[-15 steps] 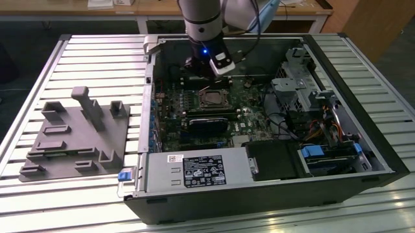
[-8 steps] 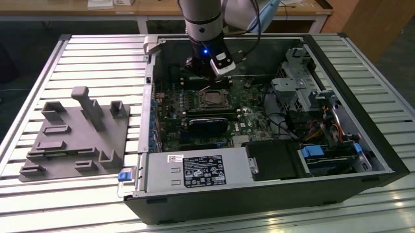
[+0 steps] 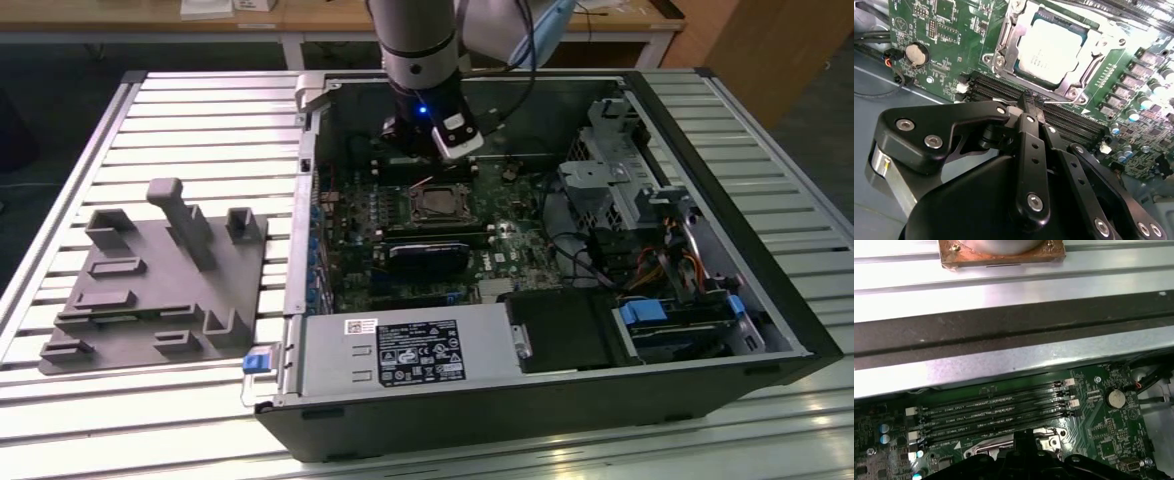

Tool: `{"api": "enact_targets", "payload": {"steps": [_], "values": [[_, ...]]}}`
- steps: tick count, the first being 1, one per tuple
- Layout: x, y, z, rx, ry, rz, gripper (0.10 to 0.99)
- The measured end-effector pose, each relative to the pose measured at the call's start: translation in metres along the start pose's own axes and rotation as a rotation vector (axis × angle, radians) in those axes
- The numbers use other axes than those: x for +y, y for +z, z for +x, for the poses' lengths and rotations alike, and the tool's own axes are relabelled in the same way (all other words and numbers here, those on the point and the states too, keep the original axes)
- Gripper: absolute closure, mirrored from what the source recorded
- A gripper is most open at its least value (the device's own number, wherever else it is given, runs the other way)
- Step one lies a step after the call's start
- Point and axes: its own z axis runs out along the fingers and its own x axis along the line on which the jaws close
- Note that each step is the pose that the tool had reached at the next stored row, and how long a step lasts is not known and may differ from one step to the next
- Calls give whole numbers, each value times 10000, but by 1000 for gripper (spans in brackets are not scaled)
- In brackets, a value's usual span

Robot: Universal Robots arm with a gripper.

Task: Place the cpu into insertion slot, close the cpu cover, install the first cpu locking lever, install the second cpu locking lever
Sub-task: 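Install the first cpu locking lever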

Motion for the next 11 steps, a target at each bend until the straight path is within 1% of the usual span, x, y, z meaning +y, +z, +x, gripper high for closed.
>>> {"api": "enact_targets", "payload": {"steps": [1,3,7,8,9,11], "values": [[-1,7,1,-26,-2,-13,980],[-4,19,3,-139,-25,-34,980],[-6,36,6,-514,-91,-113,980],[-6,41,7,-586,-104,-130,980],[-5,46,8,-609,-110,-135,980],[-3,50,9,-615,-113,-135,980]]}}
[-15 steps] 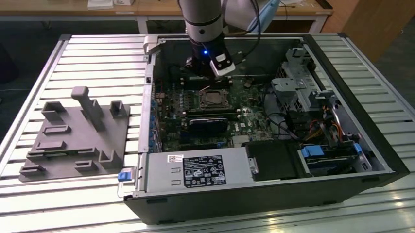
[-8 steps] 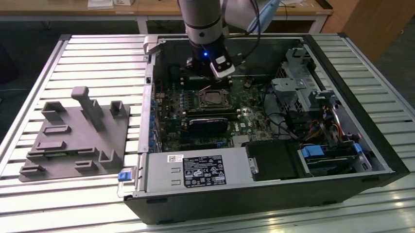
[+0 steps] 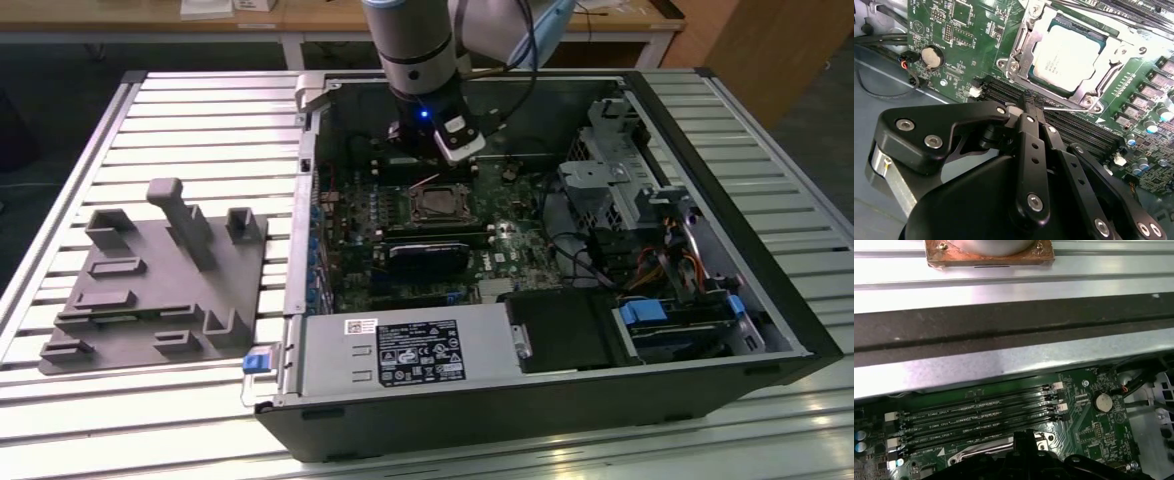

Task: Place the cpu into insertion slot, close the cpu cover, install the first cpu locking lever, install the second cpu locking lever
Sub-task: 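Install the first cpu locking lever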

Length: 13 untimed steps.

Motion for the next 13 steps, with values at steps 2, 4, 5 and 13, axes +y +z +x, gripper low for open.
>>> {"api": "enact_targets", "payload": {"steps": [2,4,5,13], "values": [[3,4,2,-1,1,-1,980],[12,10,5,-4,16,3,980],[19,14,7,-7,30,6,980],[68,43,24,-81,353,88,980]]}}
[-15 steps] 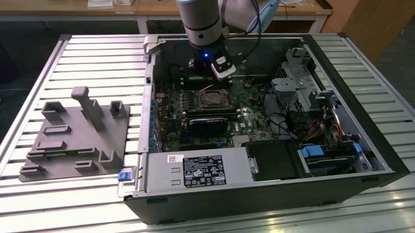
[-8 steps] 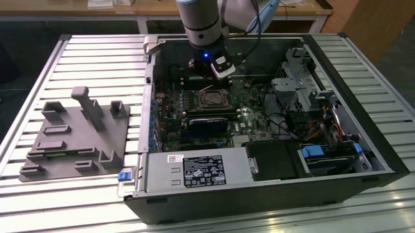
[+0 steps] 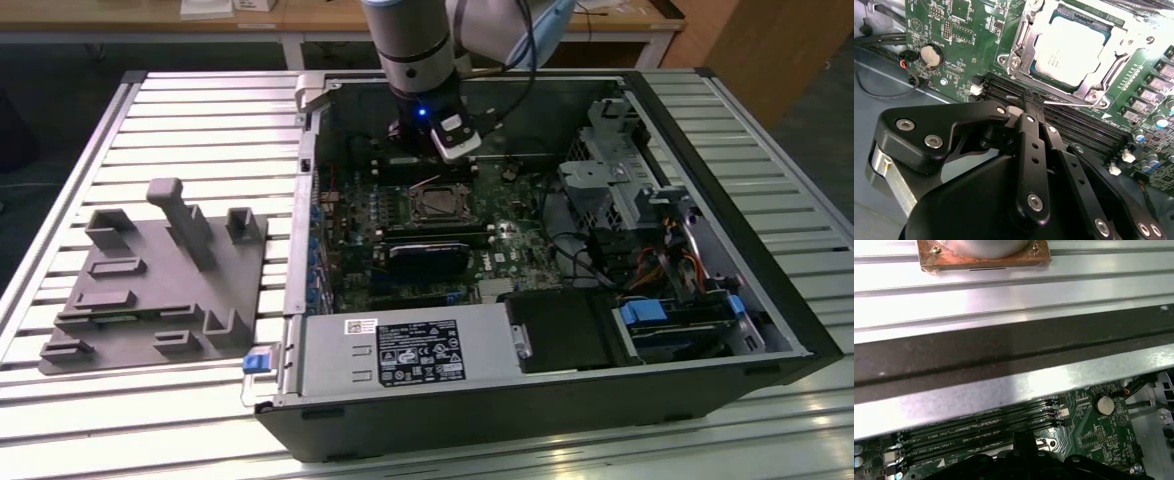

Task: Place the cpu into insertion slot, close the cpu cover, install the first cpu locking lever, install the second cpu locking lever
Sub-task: 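Install the first cpu locking lever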

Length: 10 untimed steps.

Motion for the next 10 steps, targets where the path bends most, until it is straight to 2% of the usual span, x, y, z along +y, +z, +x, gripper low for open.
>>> {"api": "enact_targets", "payload": {"steps": [10], "values": [[40,34,49,-99,394,130,980]]}}
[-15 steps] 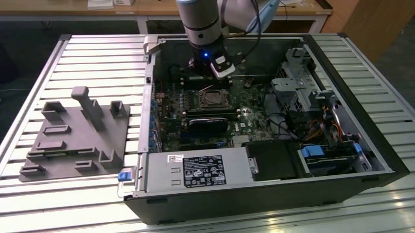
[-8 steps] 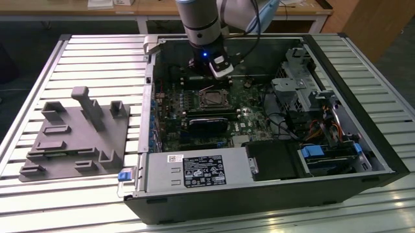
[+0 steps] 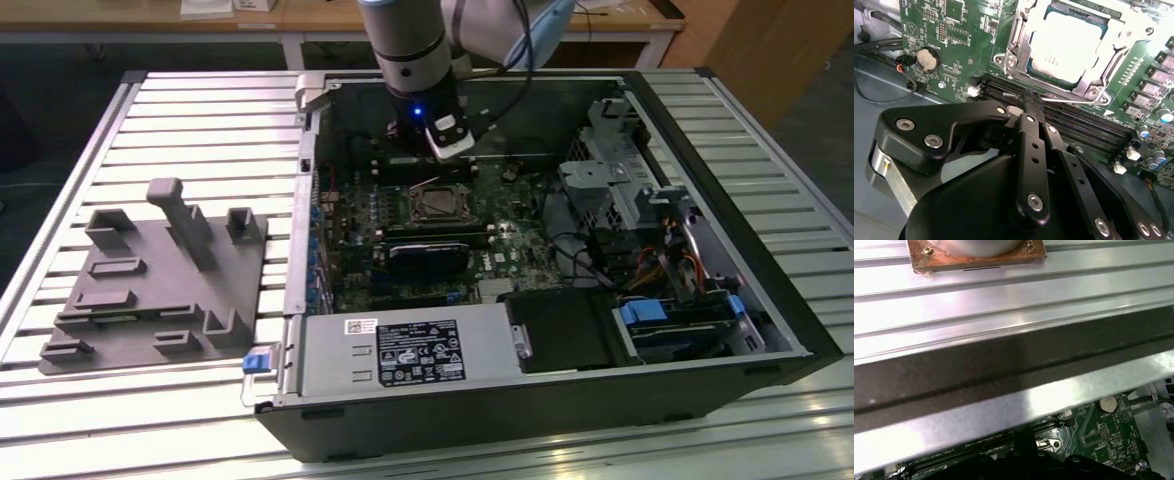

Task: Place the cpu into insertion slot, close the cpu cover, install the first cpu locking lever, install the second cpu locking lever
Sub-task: 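Install the first cpu locking lever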

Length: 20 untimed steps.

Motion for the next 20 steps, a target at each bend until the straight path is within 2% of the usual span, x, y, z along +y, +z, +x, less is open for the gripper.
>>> {"api": "enact_targets", "payload": {"steps": [5,20], "values": [[20,13,13,-18,45,34,980],[14,69,45,-85,315,126,980]]}}
